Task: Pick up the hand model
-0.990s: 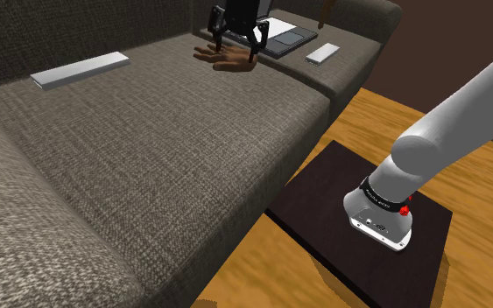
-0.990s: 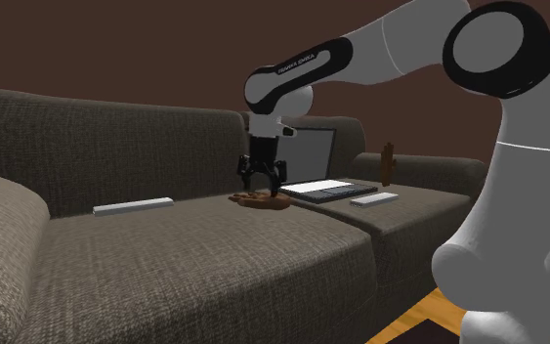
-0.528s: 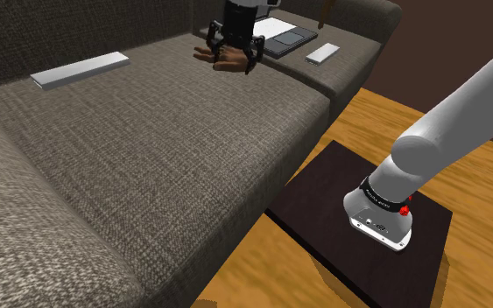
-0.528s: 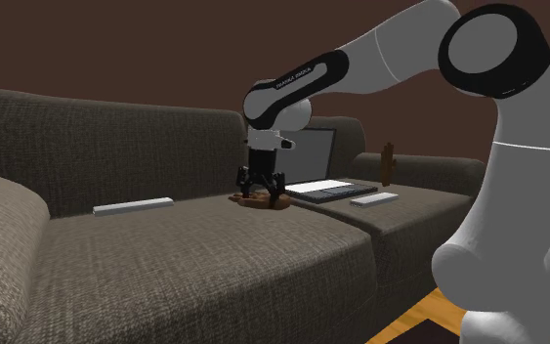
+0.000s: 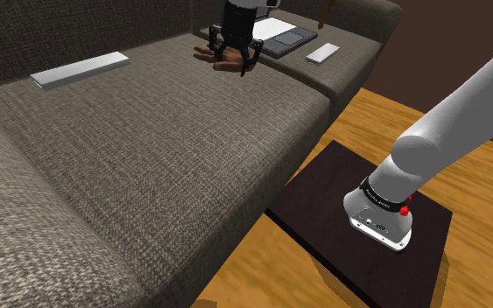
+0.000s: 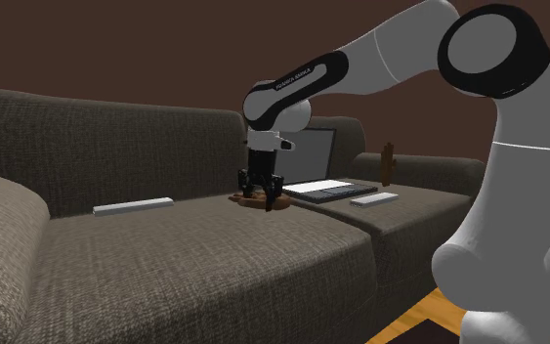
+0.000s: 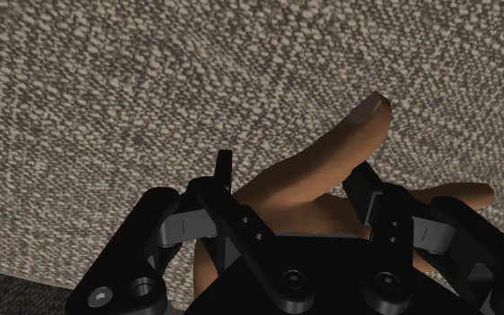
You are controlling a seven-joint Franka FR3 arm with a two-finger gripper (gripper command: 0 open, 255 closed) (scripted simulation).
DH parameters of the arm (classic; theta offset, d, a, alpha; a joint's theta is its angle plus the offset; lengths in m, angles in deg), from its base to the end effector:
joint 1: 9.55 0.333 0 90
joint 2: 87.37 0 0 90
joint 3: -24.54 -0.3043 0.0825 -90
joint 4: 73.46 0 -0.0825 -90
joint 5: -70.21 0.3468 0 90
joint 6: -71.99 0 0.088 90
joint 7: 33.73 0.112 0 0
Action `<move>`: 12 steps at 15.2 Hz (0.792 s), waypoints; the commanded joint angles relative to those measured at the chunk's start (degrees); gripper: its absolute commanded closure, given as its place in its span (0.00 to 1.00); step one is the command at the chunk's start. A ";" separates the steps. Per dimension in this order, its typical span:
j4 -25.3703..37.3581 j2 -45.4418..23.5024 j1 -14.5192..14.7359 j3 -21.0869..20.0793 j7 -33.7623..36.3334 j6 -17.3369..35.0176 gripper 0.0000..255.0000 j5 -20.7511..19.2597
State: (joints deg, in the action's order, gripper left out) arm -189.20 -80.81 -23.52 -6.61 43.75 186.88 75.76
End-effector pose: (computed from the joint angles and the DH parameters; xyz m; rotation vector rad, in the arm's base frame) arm 0.4767 0.1626 0.4974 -2.6155 1.5856 -0.0533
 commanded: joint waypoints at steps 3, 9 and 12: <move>-0.01 0.04 -0.02 0.03 -0.02 -0.04 1.00 0.02; 4.01 0.69 -0.14 0.31 -0.08 -4.64 1.00 0.20; 6.19 0.82 -0.21 0.42 -0.04 -6.94 1.00 0.19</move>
State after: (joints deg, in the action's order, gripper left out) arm -183.73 -80.13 -23.70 -6.26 43.76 180.76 75.91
